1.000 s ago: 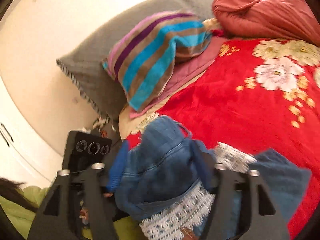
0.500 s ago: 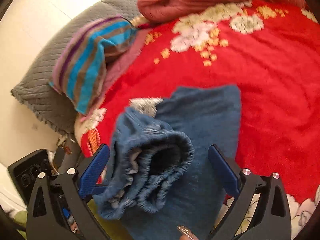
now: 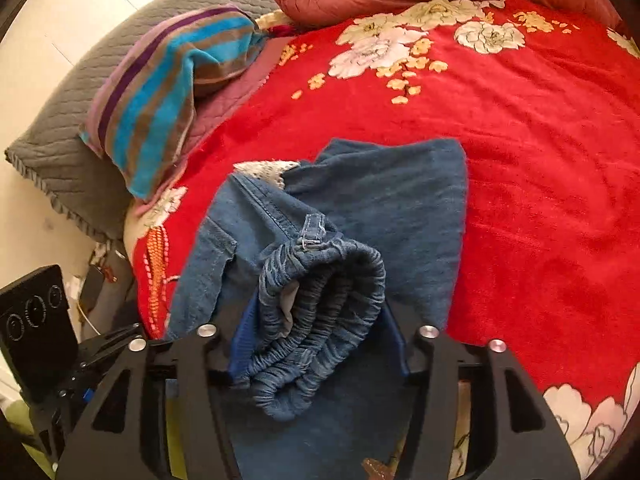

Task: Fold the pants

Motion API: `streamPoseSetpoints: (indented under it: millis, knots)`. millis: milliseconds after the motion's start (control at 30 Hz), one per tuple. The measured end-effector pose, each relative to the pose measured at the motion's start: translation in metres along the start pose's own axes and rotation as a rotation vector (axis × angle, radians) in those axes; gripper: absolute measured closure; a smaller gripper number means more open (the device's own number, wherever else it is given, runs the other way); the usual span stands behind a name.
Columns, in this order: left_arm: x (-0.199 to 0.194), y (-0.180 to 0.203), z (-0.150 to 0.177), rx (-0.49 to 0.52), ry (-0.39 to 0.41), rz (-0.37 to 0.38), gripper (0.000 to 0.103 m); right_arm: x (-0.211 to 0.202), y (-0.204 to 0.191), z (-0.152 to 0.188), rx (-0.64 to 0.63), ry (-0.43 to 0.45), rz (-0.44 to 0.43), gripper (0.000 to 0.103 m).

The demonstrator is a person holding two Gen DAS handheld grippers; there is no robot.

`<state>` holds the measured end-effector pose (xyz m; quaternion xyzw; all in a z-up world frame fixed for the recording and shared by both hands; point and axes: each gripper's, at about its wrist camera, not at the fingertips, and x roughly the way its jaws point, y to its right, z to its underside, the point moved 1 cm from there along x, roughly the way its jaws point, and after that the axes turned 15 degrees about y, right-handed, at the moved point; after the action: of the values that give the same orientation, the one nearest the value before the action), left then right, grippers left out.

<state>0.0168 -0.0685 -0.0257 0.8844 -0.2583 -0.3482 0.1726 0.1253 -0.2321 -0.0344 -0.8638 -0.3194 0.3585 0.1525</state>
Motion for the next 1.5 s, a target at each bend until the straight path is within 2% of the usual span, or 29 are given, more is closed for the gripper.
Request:
streamPoseSetpoints:
  millis: [33,67,133,200,300,367,433,500,567,600,633,700,733,767,800,867,900,1000,1100,1167,1200,1233,1367,1433,1500]
  knots:
    - [-0.007,-0.002,-0.002,-0.004,0.014,-0.002,0.015,-0.006,-0.002,-0.004,-0.02,0.018,0.008,0.035]
    - [-0.017,-0.005,-0.006,-0.007,0.044,-0.018,0.02,-0.011,-0.005,-0.008,-0.04,0.039,0.02,0.034]
    - [-0.031,-0.012,-0.014,-0.016,0.085,-0.059,0.045,-0.025,-0.01,-0.018,-0.071,0.088,0.037,0.034]
    - [-0.04,-0.022,-0.021,-0.046,0.11,-0.092,0.052,-0.028,-0.016,-0.029,-0.099,0.119,0.036,0.034]
    - [-0.034,-0.028,-0.026,-0.05,0.099,-0.142,0.073,-0.019,-0.03,-0.044,-0.189,0.112,0.054,0.034]
    - [-0.024,-0.023,-0.023,0.004,0.078,-0.175,0.074,-0.005,-0.042,-0.05,-0.257,0.083,0.047,0.036]
    - [-0.012,-0.015,-0.014,0.076,0.035,-0.224,0.074,0.012,-0.051,-0.053,-0.316,0.048,0.073,0.046]
    - [-0.001,-0.002,0.001,0.198,-0.016,-0.29,0.074,0.033,-0.058,-0.048,-0.383,-0.013,0.083,0.047]
    - [0.0,0.006,0.009,0.271,-0.022,-0.318,0.074,0.051,-0.062,-0.037,-0.454,-0.088,0.112,0.047]
    - [-0.001,0.007,0.011,0.282,-0.024,-0.319,0.074,0.062,-0.064,-0.029,-0.506,-0.132,0.131,0.05]
    - [-0.003,0.006,0.011,0.278,-0.023,-0.314,0.074,0.069,-0.065,-0.023,-0.53,-0.149,0.143,0.071]
    - [-0.006,0.001,0.012,0.256,-0.021,-0.302,0.074,0.073,-0.069,-0.018,-0.536,-0.139,0.178,0.076]
    - [-0.006,0.0,0.012,0.248,-0.019,-0.298,0.074,0.072,-0.074,-0.019,-0.546,-0.119,0.18,0.084]
    - [-0.006,0.0,0.011,0.243,-0.018,-0.295,0.074,0.071,-0.08,-0.022,-0.562,-0.095,0.183,0.088]
    - [-0.005,-0.001,0.011,0.243,-0.017,-0.295,0.074,0.073,-0.083,-0.026,-0.584,-0.072,0.214,0.09]
    - [-0.005,0.0,0.011,0.248,-0.02,-0.294,0.074,0.084,-0.081,-0.028,-0.626,-0.07,0.275,0.101]
    - [-0.005,0.0,0.012,0.25,-0.02,-0.293,0.074,0.09,-0.077,-0.028,-0.63,-0.077,0.293,0.103]
    - [-0.005,0.0,0.013,0.249,-0.023,-0.289,0.074,0.103,-0.06,-0.027,-0.558,-0.105,0.302,0.103]
    - [-0.006,-0.001,0.014,0.239,-0.022,-0.283,0.072,0.084,-0.053,-0.036,-0.447,-0.061,0.252,0.1]
    - [-0.007,-0.001,0.014,0.233,-0.02,-0.28,0.072,0.063,-0.053,-0.042,-0.393,-0.009,0.219,0.084]
    - [-0.007,-0.001,0.013,0.231,-0.019,-0.278,0.072,0.046,-0.053,-0.044,-0.377,0.026,0.205,0.067]
    - [-0.008,-0.001,0.013,0.228,-0.017,-0.276,0.071,0.033,-0.054,-0.045,-0.366,0.049,0.194,0.058]
    - [-0.018,0.0,0.012,0.206,-0.008,-0.242,0.062,-0.027,-0.06,-0.036,-0.357,0.138,0.131,0.057]
    - [-0.024,0.0,0.011,0.194,0.001,-0.229,0.058,-0.05,-0.064,-0.026,-0.377,0.157,0.109,0.05]
    - [-0.037,-0.003,0.006,0.17,0.032,-0.234,0.057,-0.071,-0.07,-0.012,-0.412,0.17,0.092,0.049]
